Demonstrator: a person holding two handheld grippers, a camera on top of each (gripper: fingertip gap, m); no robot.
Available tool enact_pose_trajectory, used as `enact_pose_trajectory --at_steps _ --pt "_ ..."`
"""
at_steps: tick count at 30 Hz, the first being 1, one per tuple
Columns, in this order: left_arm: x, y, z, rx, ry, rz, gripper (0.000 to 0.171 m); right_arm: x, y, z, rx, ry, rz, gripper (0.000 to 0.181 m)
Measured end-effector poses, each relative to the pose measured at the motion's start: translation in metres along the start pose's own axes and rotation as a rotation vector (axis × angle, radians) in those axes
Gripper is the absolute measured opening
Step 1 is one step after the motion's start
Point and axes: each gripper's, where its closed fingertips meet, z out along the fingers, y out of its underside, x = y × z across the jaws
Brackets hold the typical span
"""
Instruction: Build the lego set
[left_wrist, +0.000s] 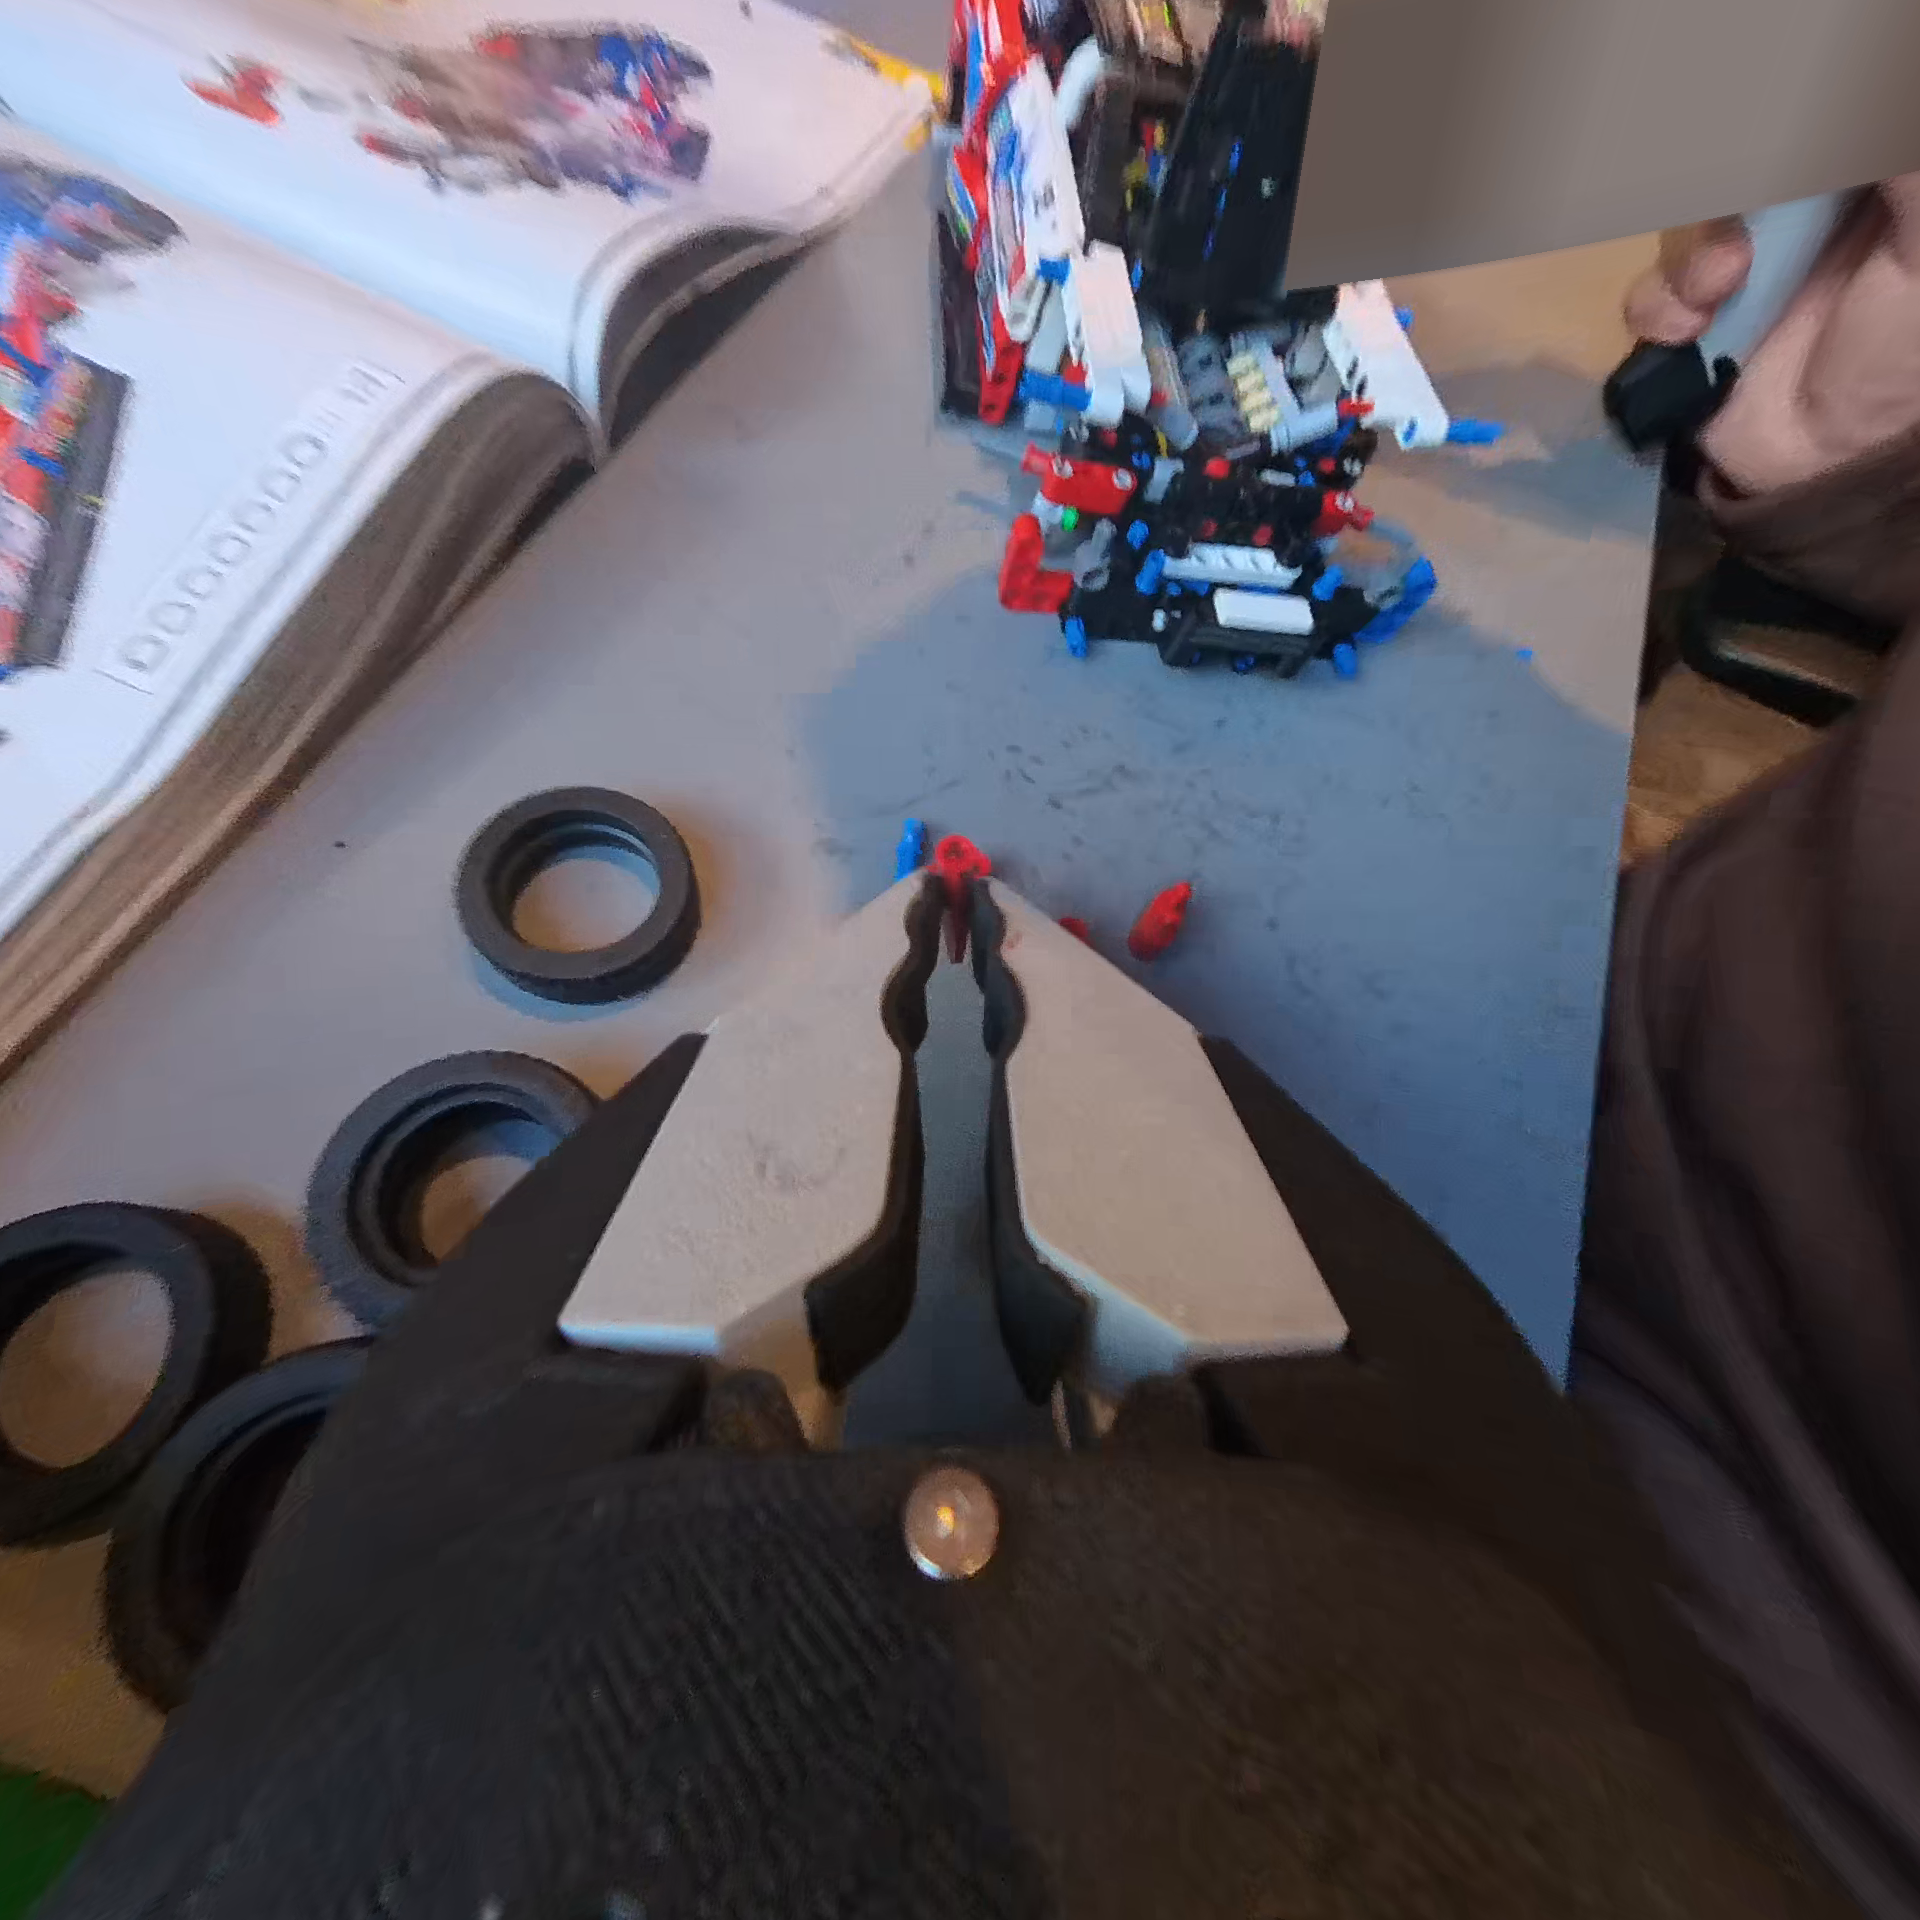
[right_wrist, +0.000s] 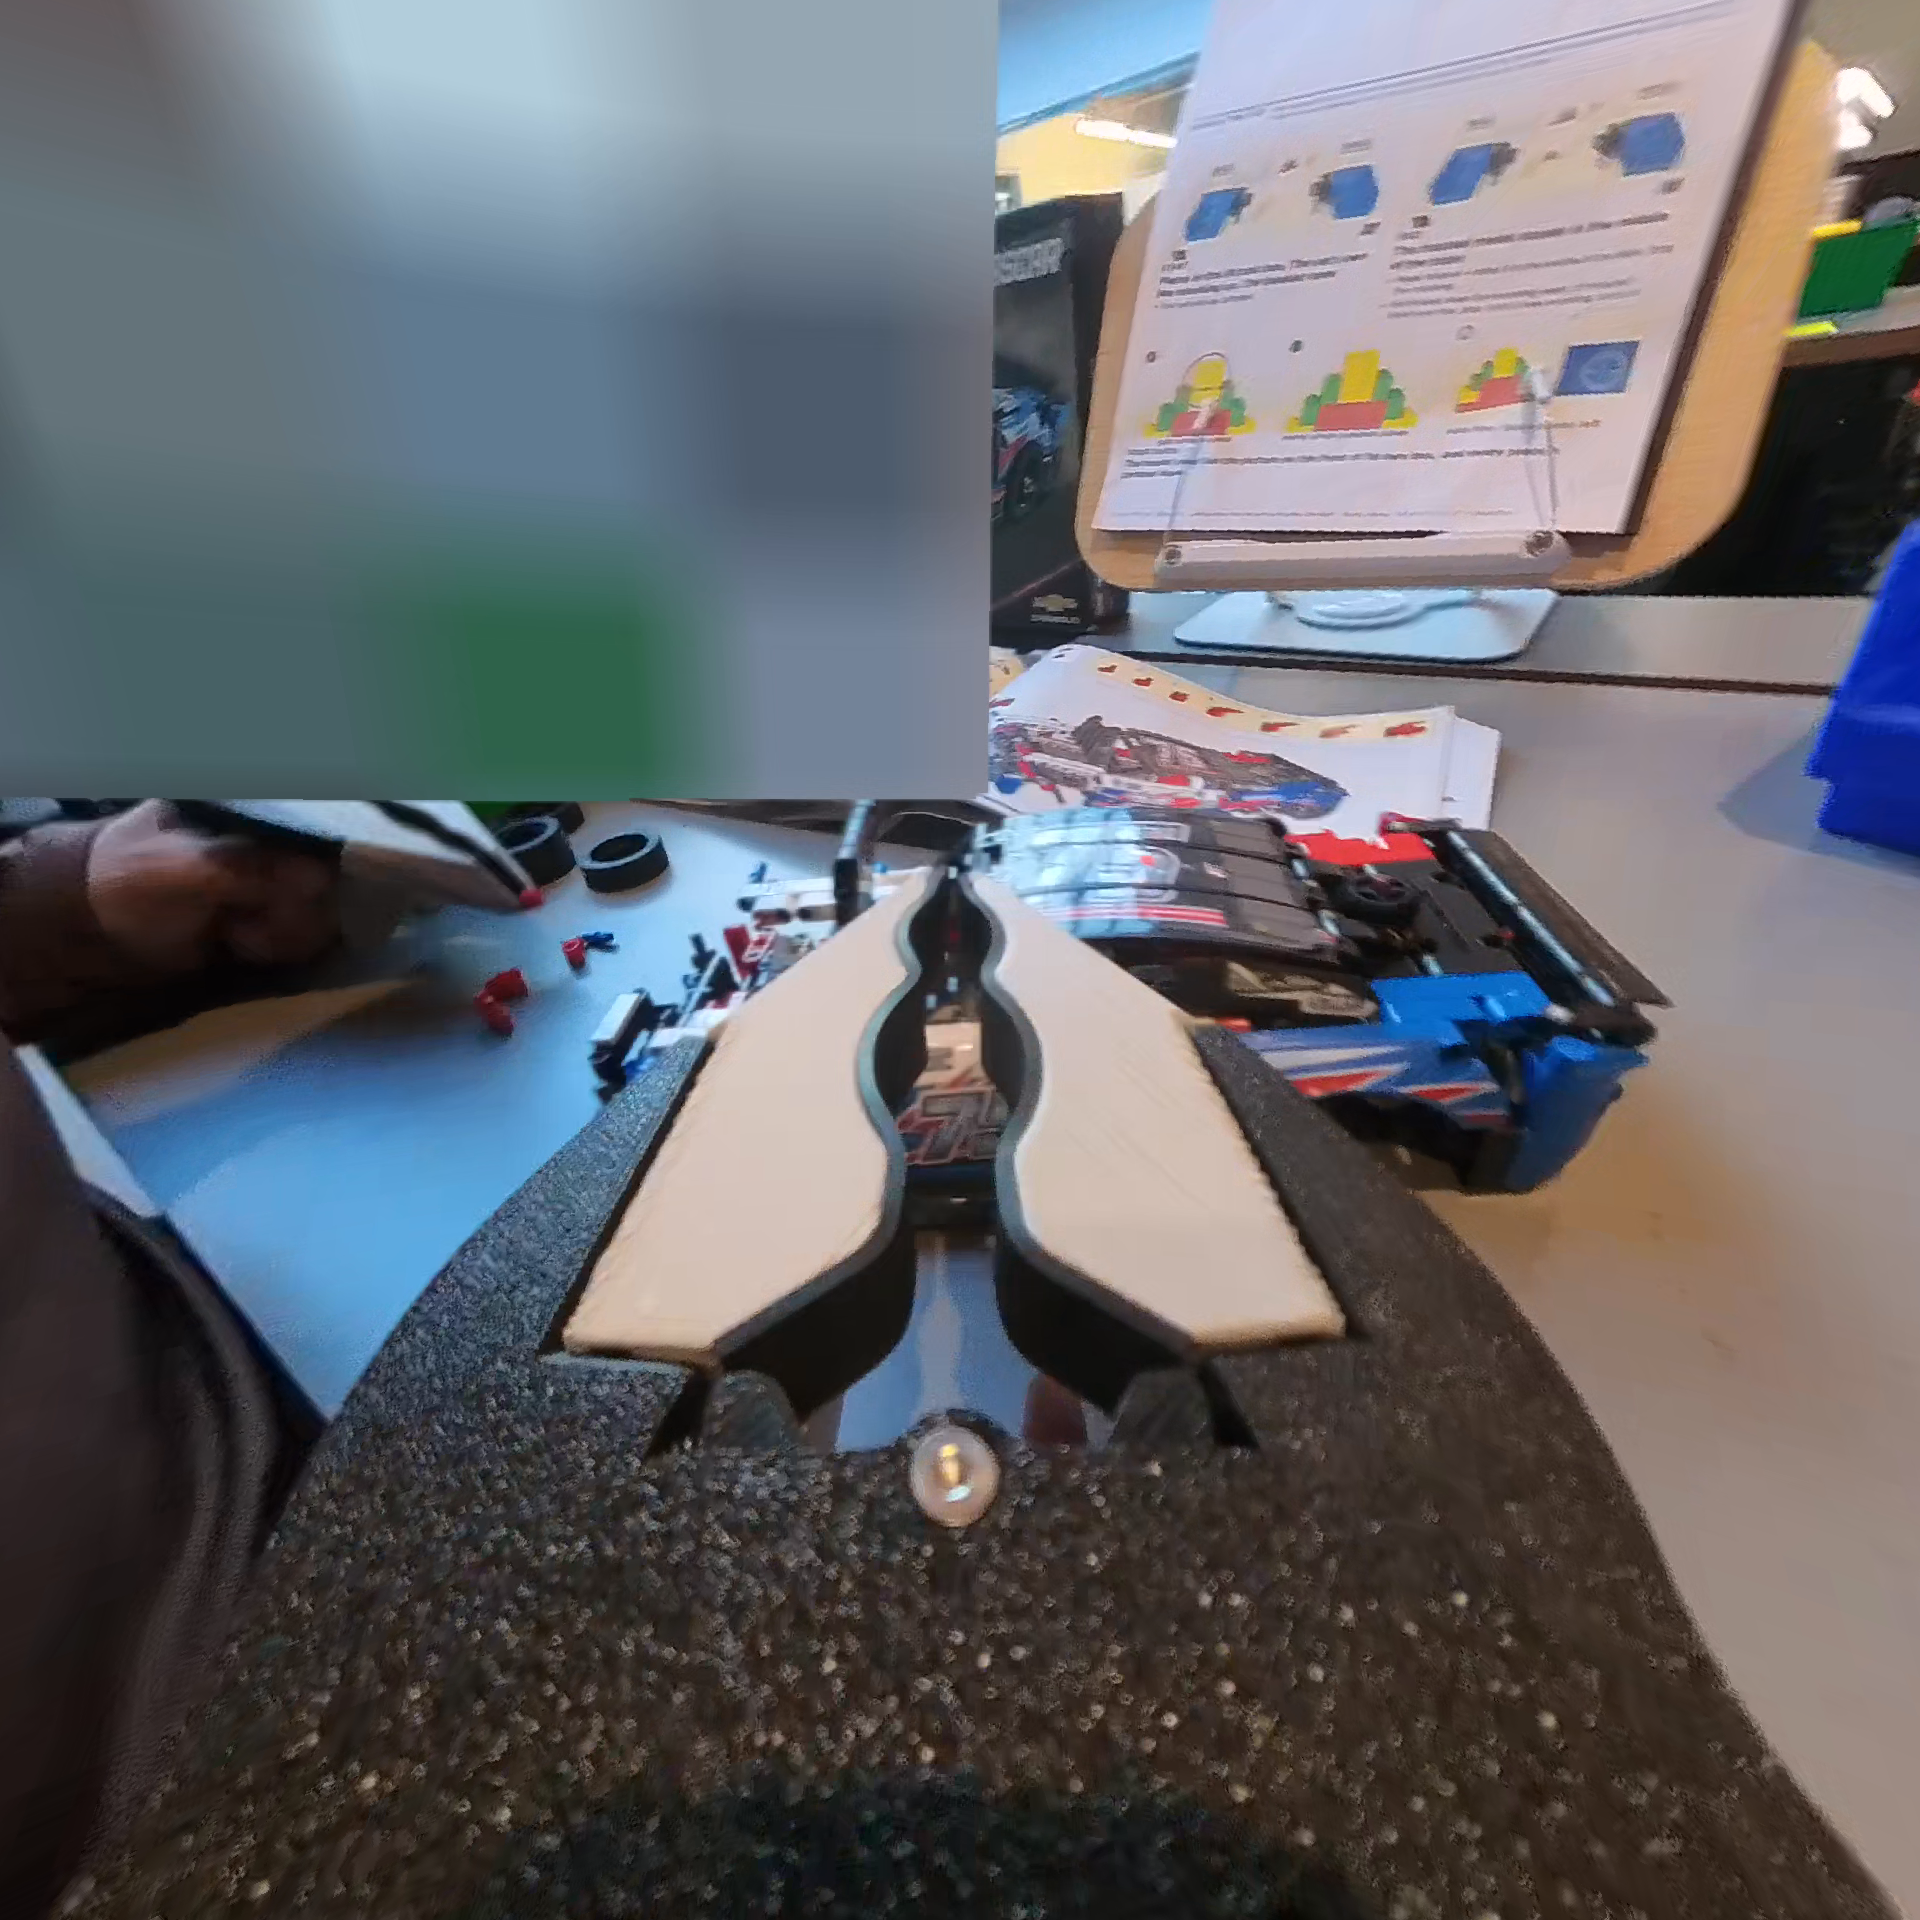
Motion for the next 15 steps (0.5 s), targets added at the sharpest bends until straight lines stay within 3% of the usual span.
enact_pose_trajectory --at_steps 3,6,11,15 --pt "-0.002 -0.015 -0.01 0.116 -0.104 0.096 0.002 -0.029 -0.001 0.006 -0.037 -0.065 -0.081 0.001" --pt "0.007 -0.03 -0.021 0.213 -0.242 0.294 0.002 -0.067 0.009 0.019 -0.112 -0.167 -0.117 0.007" --pt "0.048 -0.065 -0.047 0.351 -0.566 0.901 0.002 -0.149 0.029 0.043 -0.257 -0.403 0.01 0.018" --pt "0.086 -0.078 -0.057 0.418 -0.756 1.361 0.002 -0.193 0.009 0.054 -0.243 -0.53 0.122 0.018"
